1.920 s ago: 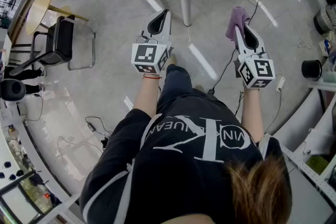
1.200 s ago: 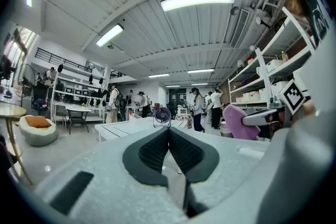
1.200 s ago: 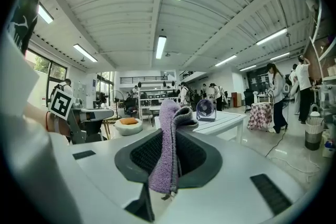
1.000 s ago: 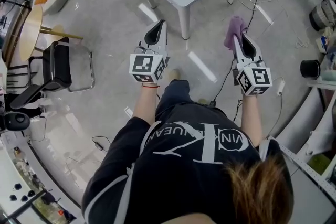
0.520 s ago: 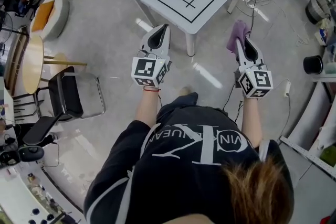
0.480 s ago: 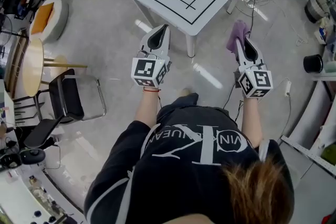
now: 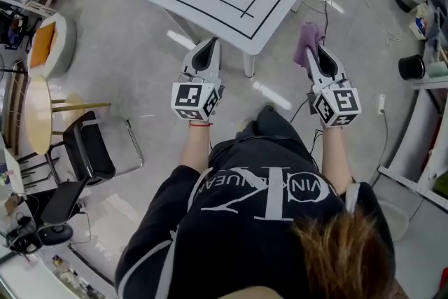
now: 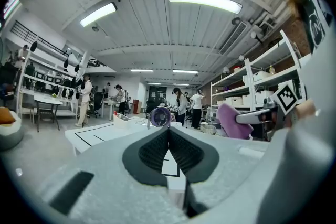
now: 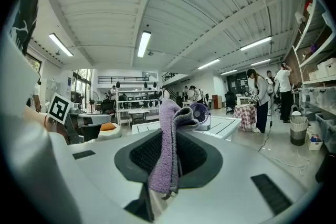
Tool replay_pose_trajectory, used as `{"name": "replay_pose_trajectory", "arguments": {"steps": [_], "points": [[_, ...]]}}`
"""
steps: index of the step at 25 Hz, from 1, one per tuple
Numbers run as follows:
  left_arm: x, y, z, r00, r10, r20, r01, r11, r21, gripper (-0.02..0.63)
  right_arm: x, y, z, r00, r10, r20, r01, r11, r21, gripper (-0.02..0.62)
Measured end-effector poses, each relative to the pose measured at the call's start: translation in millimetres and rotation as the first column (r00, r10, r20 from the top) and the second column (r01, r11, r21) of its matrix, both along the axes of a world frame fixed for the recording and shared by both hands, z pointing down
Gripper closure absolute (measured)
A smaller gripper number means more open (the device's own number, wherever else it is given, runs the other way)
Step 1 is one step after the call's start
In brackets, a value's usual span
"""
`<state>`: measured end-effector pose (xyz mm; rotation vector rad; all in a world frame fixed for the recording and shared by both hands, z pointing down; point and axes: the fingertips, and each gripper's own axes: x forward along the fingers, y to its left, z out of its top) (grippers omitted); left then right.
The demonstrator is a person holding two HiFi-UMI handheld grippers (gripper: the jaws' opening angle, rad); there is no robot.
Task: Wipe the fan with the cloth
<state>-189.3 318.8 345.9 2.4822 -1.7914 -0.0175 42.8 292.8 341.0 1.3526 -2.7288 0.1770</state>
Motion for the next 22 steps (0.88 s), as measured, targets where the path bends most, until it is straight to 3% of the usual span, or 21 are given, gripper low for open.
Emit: {"name": "replay_pose_trajectory", "arguments": {"steps": [8,13,22], "points": [[-0.8,-46.3,-2.1,0.999,0.024,0.026,-0.024,1.000,-0.001,0.595,-4.3,-45.1,4.3,1.000,0.004,0.008,-0.004,1.000,-0.001,0.514],[-8.3,-97.6,-1.3,1.000,0.007,0.029,-0.007,1.000,-0.011,0.595,-10.5,-95.7,9.6,1.000,-0.012,0.004,0.012,1.000,-0.009,0.514],[8.3,-179.5,4.2,0.998,0.051,0.031,-0.050,0.998,-0.042,0.595,-18.2,-184.4,13.6,0.998,-0.057,0.003,0.057,0.998,-0.032,0.514]]}}
